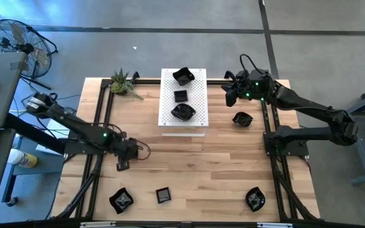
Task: Pick & Place Mini shaped plates
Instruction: Stack the black square plate on top of the black square plate on the shelf
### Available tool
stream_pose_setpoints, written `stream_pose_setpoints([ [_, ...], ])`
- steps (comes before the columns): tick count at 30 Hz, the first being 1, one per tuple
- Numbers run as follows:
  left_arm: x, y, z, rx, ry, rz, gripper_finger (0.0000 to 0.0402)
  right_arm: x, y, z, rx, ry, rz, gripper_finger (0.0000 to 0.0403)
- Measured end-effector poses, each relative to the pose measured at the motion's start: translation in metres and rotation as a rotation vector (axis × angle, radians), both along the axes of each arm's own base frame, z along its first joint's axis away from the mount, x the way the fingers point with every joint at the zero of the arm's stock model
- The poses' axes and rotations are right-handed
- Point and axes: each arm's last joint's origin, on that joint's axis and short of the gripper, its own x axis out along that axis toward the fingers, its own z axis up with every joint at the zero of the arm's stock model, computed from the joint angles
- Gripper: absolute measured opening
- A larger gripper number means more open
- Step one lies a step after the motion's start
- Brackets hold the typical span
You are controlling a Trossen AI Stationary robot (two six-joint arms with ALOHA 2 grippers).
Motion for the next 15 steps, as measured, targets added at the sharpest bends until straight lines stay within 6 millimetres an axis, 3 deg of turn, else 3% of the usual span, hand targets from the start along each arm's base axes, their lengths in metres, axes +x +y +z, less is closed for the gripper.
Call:
stream_pose_setpoints([
  [15,0.012,-0.007,-0.008,-0.004,-0.031,0.034,0.0099,0.0,0.0,0.001,-0.005,-0.005,0.001,0.0002],
])
